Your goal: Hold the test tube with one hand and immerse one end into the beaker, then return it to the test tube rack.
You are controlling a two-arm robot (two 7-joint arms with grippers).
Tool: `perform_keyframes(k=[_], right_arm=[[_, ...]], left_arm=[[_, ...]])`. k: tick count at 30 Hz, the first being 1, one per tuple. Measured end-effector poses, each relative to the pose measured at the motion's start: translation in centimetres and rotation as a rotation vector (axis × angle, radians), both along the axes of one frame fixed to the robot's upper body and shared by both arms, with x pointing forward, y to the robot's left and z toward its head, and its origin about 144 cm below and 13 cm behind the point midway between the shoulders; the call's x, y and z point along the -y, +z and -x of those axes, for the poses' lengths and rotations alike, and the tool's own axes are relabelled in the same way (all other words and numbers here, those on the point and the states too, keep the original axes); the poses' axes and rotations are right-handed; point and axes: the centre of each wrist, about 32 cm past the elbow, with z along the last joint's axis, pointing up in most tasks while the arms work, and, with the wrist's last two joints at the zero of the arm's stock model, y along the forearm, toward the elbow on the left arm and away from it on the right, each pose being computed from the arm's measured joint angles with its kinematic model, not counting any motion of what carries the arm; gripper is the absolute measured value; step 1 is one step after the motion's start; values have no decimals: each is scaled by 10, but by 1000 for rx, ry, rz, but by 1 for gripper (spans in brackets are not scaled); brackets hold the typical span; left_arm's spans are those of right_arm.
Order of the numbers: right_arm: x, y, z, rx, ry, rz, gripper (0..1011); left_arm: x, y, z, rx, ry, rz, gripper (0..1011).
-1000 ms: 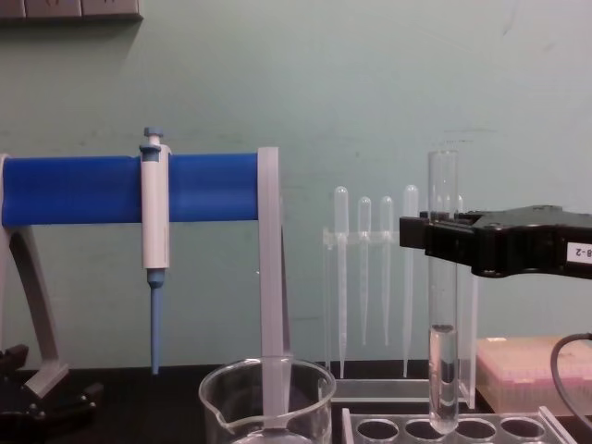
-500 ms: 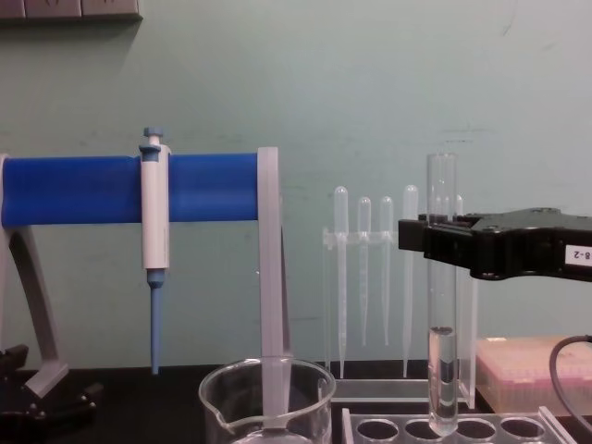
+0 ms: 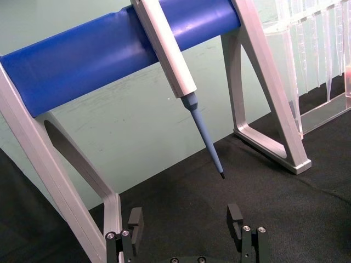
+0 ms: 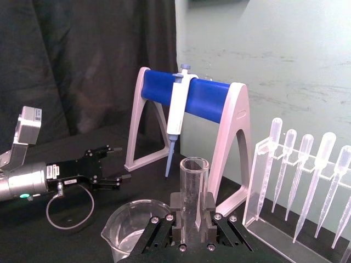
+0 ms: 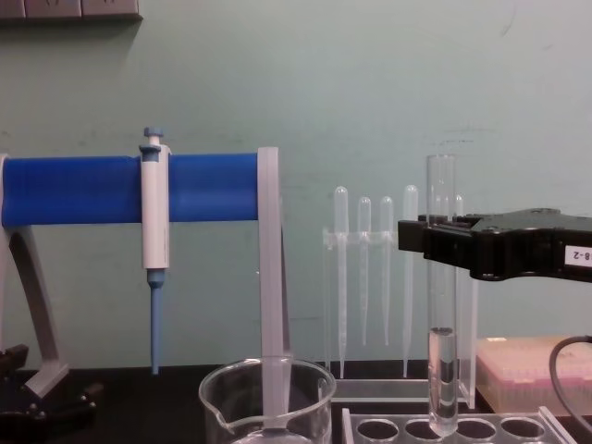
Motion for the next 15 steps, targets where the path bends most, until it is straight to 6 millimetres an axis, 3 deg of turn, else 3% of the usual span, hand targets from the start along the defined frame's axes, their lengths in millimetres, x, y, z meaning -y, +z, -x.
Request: perform_keyframes(k=[15], right_arm=[[0, 0, 0, 0, 0, 0, 225]], left_arm=[[0, 0, 0, 0, 0, 0, 1000]])
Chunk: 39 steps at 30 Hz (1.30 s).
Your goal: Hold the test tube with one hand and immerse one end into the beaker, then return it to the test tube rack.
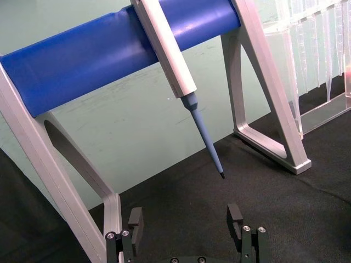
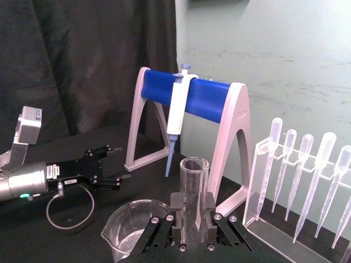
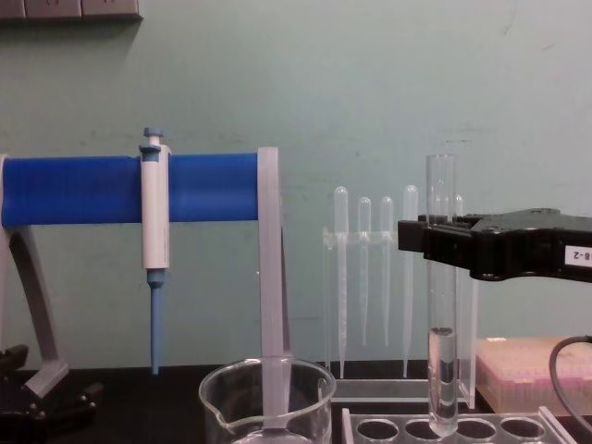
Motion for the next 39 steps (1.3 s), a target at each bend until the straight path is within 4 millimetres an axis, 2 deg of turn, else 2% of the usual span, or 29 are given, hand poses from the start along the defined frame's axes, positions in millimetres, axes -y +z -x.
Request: perform_keyframes(k=[39], right_arm=[[0, 0, 0, 0, 0, 0, 225]], left_arm=[[0, 0, 0, 0, 0, 0, 1000]])
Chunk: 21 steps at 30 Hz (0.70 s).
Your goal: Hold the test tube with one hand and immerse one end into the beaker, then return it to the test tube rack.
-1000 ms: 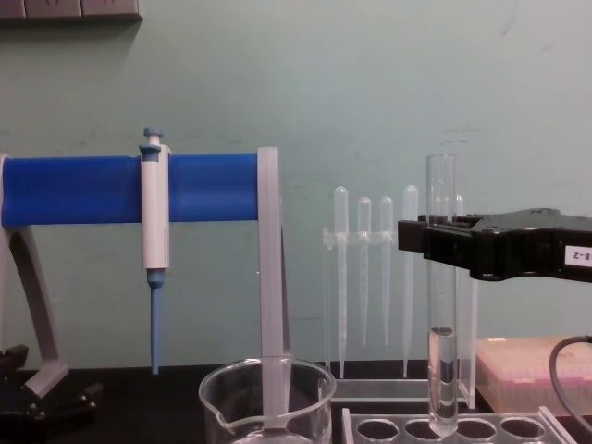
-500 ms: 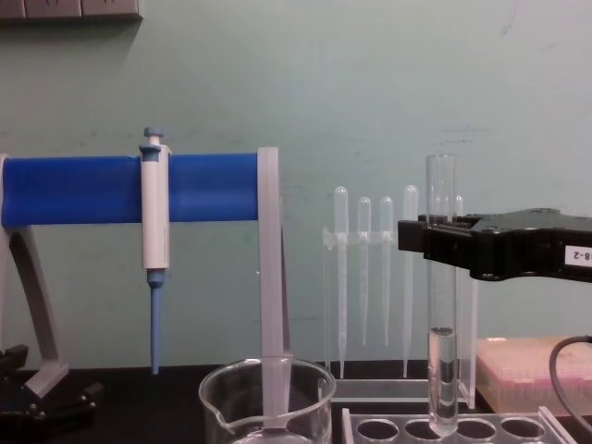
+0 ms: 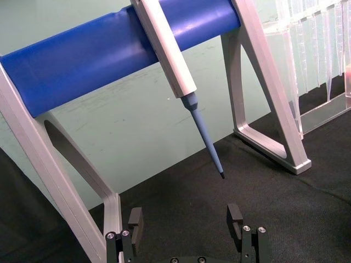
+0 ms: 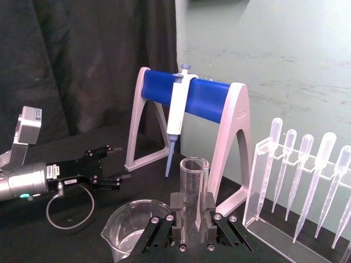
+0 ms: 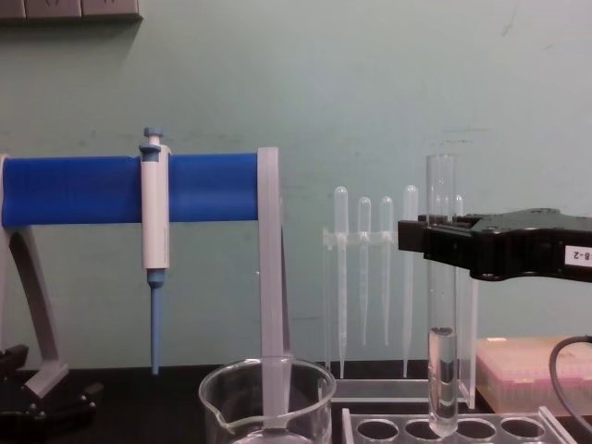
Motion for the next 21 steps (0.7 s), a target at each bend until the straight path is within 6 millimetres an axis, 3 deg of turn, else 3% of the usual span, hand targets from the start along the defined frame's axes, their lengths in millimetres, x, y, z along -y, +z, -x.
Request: perform_keyframes(k=[21], right_arm=[[0, 0, 0, 0, 0, 0, 224]], left_arm=[[0, 0, 0, 0, 0, 0, 1000]])
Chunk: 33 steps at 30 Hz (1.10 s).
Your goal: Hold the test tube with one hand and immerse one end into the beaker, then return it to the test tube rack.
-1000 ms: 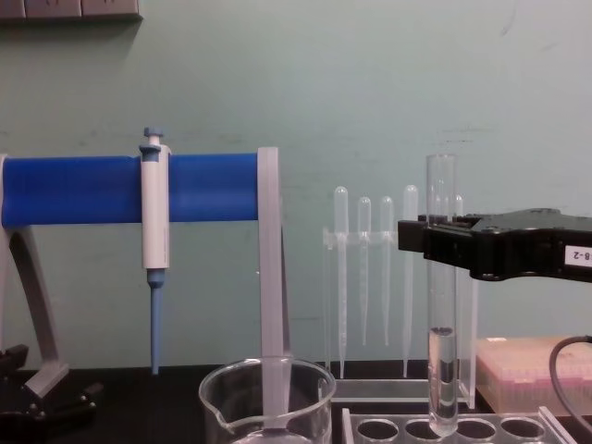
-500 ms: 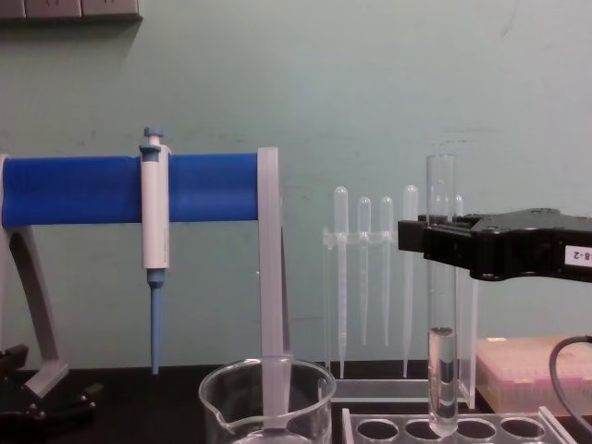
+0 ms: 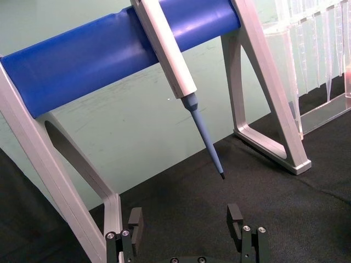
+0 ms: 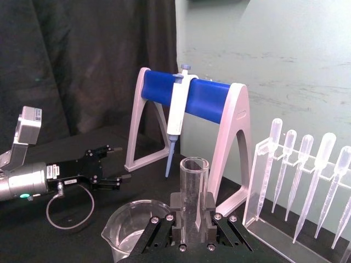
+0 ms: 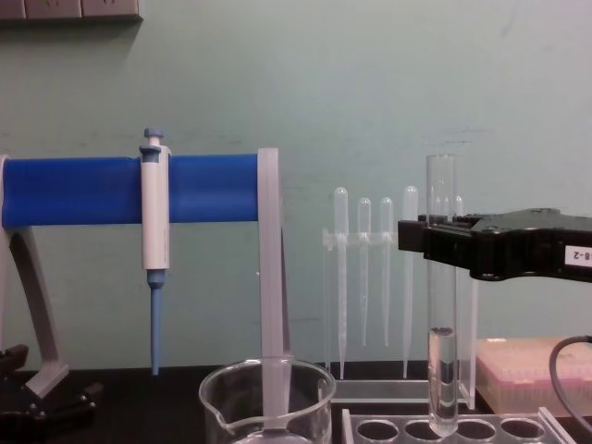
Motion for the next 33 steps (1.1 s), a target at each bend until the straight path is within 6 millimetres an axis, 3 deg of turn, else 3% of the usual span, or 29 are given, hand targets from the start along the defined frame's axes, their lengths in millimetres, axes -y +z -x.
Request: perform_keyframes(k=[33], right_arm=[[0, 0, 0, 0, 0, 0, 225]], left_arm=[[0, 0, 0, 0, 0, 0, 1000]])
